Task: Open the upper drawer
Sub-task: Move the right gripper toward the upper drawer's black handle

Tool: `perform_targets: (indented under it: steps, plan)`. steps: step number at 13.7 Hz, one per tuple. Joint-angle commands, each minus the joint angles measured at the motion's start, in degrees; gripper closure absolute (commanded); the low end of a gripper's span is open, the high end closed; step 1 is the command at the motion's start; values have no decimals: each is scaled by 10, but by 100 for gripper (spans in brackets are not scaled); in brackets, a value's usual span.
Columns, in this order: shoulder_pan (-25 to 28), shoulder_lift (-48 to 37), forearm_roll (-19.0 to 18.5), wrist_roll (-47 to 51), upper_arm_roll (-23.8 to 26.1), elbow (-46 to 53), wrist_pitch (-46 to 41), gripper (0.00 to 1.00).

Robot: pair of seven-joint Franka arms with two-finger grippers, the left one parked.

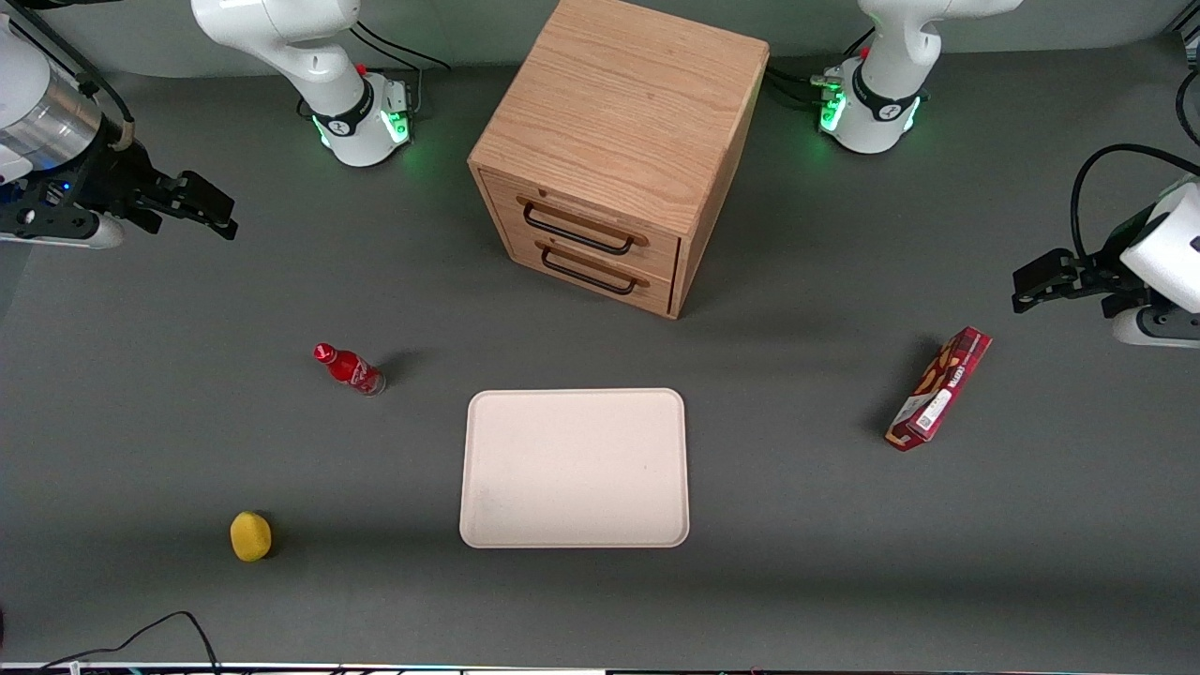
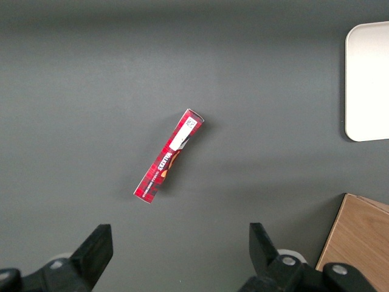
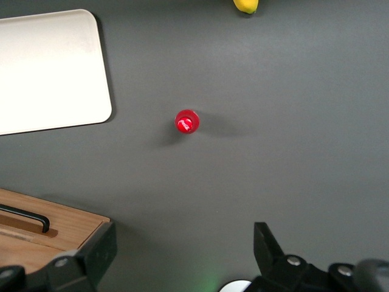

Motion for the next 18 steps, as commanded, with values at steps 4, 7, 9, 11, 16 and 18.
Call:
perform_targets:
  steps: [4,7,9,11,16,18]
  plan:
    - [5,7,-4,16,-1,24,-9,0]
    - [13,6,33,7,29,33,-27,0]
    - [13,13,63,6,52,45,-26,0]
    - [16,31,97,-19,94,63,-23,0]
    - [15,125,134,-335,180,100,-9,0]
    - [16,175,168,-414,200,120,17,0]
